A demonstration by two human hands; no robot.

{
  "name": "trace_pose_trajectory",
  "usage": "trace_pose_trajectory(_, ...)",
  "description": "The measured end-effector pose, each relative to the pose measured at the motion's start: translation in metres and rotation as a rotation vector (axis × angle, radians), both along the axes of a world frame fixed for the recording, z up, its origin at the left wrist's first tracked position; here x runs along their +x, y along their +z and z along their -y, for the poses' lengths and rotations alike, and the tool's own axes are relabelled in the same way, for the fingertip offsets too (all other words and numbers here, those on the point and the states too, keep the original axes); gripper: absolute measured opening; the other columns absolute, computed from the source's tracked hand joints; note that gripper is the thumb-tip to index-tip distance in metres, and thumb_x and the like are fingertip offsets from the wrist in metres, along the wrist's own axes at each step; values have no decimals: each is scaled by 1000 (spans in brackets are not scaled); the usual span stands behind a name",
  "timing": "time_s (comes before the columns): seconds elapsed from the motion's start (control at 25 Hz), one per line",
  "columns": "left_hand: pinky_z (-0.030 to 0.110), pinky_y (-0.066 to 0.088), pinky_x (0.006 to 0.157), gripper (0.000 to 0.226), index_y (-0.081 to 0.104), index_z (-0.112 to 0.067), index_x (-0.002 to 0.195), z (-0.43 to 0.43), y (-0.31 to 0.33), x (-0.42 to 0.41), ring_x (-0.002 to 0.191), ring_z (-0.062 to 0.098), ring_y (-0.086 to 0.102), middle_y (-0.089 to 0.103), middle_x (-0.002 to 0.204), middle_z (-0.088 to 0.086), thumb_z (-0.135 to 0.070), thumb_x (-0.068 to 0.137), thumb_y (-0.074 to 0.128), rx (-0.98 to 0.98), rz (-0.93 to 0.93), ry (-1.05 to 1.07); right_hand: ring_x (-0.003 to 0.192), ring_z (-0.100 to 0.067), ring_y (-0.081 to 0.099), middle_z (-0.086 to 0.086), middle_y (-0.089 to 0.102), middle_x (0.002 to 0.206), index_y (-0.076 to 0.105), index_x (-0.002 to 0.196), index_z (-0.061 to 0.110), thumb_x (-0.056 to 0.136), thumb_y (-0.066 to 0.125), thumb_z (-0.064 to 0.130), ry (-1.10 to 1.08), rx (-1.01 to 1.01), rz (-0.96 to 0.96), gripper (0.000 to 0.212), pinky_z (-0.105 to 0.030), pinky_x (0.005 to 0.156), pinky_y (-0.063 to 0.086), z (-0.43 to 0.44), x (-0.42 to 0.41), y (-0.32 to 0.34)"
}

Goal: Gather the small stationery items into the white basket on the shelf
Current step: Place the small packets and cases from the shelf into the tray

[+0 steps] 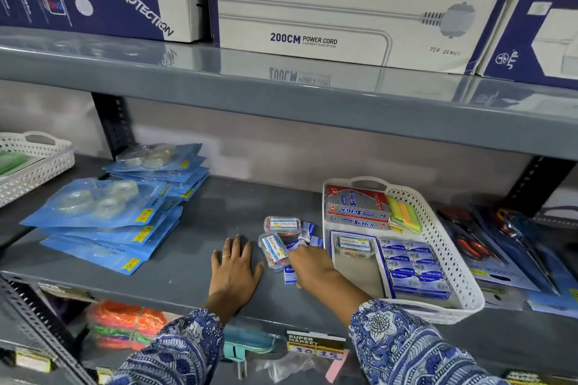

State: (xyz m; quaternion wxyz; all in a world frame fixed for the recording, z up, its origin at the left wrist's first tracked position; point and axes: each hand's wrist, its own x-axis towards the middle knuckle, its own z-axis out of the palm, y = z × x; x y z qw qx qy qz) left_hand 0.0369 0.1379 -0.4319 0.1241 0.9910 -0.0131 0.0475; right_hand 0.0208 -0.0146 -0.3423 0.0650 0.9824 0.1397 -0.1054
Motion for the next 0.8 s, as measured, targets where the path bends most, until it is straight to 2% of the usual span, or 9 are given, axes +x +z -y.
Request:
trace_pose_trajectory(0.08,51,17,114,83,32,-20,139,0,0,2,143,27,16,25,154,6,-57,71,2,-9,-6,-3,120,-36,56,-21,58,130,54,124,-2,91,47,-3,22,-17,31,34,-41,96,47,1,-2,-1)
trace_pose_trajectory(0.24,50,16,115,55,31,-21,140,4,-1,4,143,28,15,25,153,6,-45,91,32,-32,-20,-2,116,-36,58,-21,59,126,56,121,-1,88,53,-1,15,49,93,33,-42,93,49,6,-5,16)
trace_pose_trajectory(0.44,50,20,114,57,39,-18,136,9,0,3,141,29,23,33,150,8,-44,87,27,-72,27,-3,104,-28,64,-12,66,117,62,116,12,84,64,16,-175,293,184,32,-33,85,51,60,-9,56)
trace_pose_trajectory(0.56,49,21,114,50,38,-18,136,8,-4,5,140,27,24,34,149,7,-41,92,37,-64,47,-5,103,-25,64,-12,66,118,63,115,12,80,71,20,-331,353,162,36,-31,87,49,131,-12,66)
trace_pose_trajectory(0.64,49,23,113,50,40,-17,136,7,-5,5,139,28,26,37,148,8,-39,91,42,-70,66,9,105,-25,62,-11,65,119,65,110,13,78,73,20,-408,312,141,34,-31,87,49,174,-15,64)
trace_pose_trajectory(0.8,51,25,110,47,46,-15,131,9,-5,4,137,30,31,42,144,10,-38,90,47,-80,84,12,107,-22,60,-3,64,118,64,107,17,77,74,23,-467,155,23,33,-26,74,41,225,-35,44)
